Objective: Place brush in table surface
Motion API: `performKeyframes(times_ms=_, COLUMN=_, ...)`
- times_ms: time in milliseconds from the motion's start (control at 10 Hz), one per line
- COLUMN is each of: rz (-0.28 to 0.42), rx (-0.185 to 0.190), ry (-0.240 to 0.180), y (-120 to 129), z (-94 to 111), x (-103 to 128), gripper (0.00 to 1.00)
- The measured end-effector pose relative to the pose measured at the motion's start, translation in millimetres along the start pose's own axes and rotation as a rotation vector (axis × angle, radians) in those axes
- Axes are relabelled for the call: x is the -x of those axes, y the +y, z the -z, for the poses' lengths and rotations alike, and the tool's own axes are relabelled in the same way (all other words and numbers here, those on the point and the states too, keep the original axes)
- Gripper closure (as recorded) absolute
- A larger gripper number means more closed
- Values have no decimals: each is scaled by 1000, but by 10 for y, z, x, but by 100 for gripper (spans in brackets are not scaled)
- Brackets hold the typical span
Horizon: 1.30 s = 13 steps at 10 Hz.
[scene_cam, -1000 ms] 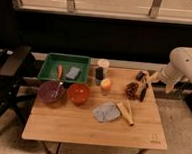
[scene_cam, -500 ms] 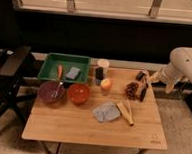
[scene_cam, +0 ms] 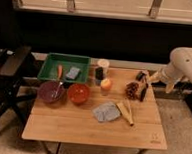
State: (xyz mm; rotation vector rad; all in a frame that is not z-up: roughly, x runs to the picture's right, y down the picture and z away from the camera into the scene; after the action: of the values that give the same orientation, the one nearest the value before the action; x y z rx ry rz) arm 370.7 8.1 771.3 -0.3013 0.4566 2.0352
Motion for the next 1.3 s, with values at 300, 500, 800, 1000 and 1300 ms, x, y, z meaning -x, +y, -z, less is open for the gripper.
performKeyframes(times_ms=300, rz=0, rx=0, ry=0, y=0, z=0, x=0, gripper=29)
performKeyframes(times_ms=500, rz=0, rx=0, ry=0, y=0, z=0, x=0, gripper=29)
performKeyframes(times_ms=800, rz=0, rx=0, ry=0, y=0, z=0, x=0, gripper=29)
performKeyframes(times_ms=1000, rz=2, rx=1, ry=-1, y=4, z=1, x=5, gripper=29)
performKeyframes(times_ms=1300, rz=91, rx=-1, ry=18, y=184, z=-210, x=25, gripper=29)
